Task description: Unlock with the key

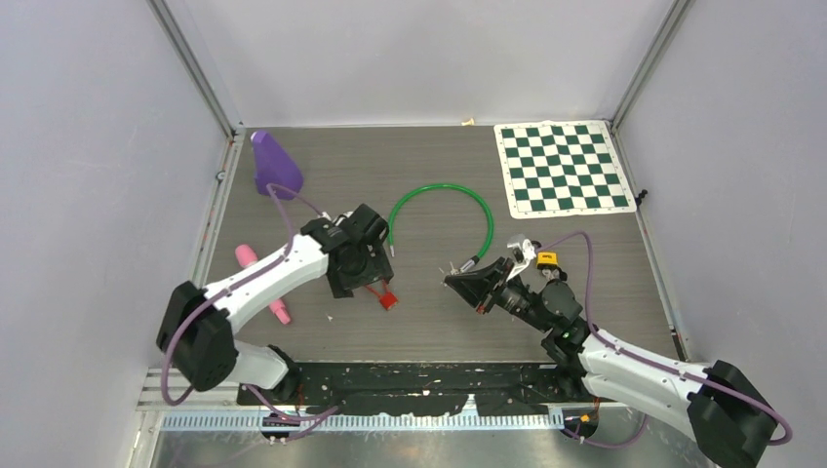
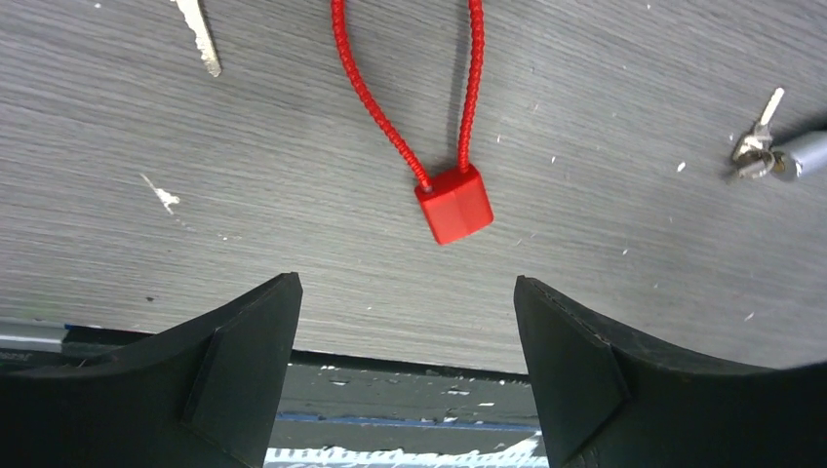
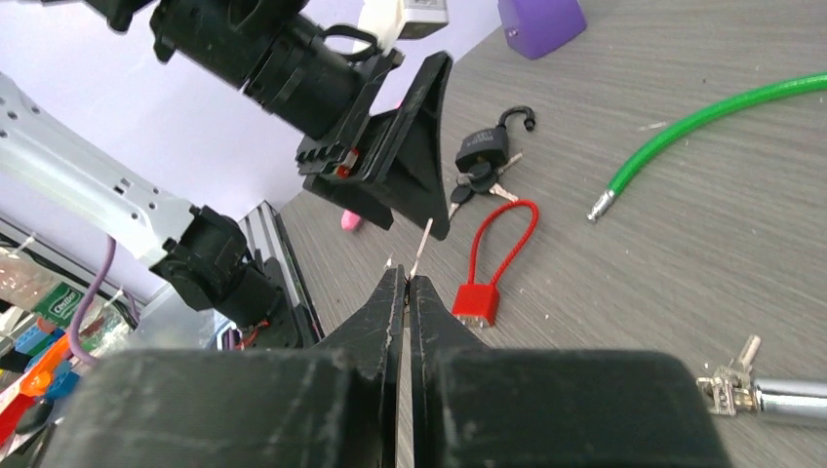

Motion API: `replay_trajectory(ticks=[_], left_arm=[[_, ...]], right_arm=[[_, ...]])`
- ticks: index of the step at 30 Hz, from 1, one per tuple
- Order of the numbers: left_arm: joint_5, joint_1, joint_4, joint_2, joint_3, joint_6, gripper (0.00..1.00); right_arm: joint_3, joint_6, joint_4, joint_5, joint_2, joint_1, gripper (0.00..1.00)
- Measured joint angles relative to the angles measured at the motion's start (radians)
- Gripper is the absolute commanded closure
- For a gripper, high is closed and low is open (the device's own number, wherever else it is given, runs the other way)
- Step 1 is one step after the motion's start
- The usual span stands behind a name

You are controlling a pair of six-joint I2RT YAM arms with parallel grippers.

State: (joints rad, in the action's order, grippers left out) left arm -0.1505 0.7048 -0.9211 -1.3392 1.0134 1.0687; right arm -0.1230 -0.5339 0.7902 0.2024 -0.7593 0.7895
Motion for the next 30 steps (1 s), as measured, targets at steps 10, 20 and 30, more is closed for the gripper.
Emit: replay_trajectory(ticks=[10,20,30], left_arm=[[0.047,0.0,-0.036,-0.307,0.148,0.134,0.15],[0.063,0.006,-0.133,-0.516,0.28,0.215,0.15],[0.051,0.007,-0.176,-0.59,0.296,0.27,0.37]], right_arm=[[0.058,0.0,0.037,0.027,-0.013,0.0,0.95],[0.112,0.009,0.026,0.047,0.091,0.0,0.94],[0.112,0.029,-0.024,0.041,0.206,0.0,0.94]])
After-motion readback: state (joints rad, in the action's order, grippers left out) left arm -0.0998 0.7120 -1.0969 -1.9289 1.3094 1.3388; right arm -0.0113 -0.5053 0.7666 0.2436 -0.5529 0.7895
